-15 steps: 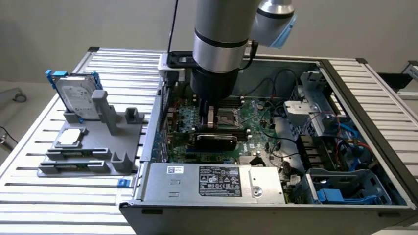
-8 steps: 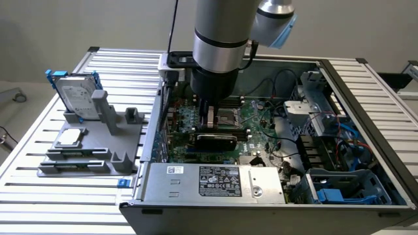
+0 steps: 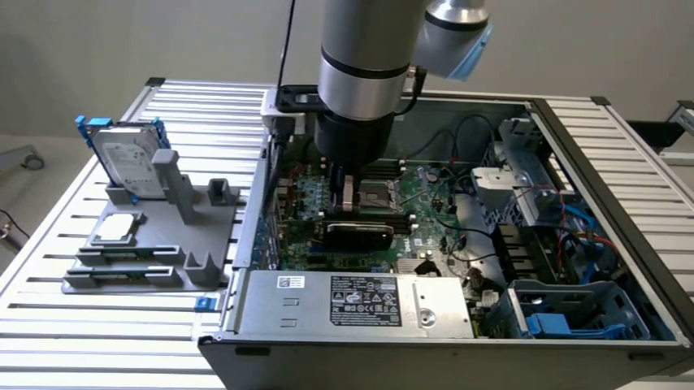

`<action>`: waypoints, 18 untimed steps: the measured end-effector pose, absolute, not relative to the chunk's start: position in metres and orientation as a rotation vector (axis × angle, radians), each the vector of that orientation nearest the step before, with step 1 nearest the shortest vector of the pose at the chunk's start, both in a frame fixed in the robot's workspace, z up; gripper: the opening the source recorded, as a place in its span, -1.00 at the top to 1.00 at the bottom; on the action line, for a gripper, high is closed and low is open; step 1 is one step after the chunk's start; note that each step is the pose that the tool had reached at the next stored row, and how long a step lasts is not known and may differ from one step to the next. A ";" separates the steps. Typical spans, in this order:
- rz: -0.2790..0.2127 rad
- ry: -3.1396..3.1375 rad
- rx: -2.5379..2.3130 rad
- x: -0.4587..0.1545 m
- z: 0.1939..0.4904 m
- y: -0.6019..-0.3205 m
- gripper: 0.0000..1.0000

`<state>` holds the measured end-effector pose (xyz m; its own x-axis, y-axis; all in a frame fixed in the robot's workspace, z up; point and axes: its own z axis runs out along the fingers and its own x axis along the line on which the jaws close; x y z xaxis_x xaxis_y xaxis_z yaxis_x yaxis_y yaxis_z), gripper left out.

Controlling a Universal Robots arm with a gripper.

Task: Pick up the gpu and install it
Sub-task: 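Press down on the gpu until it lock into place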

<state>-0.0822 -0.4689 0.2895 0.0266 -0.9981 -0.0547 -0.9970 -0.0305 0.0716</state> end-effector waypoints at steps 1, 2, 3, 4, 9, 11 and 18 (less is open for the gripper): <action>-0.139 -2.178 2.241 -0.083 0.289 -0.468 0.79; -0.137 -2.179 2.242 -0.083 0.288 -0.467 0.79; -0.131 -2.178 2.241 -0.084 0.288 -0.466 0.79; -0.123 -2.177 2.240 -0.084 0.287 -0.464 0.79; -0.095 -2.167 2.228 -0.087 0.283 -0.462 0.79; -0.094 -2.167 2.227 -0.087 0.283 -0.460 0.79; -0.090 -2.169 2.230 -0.088 0.276 -0.455 0.79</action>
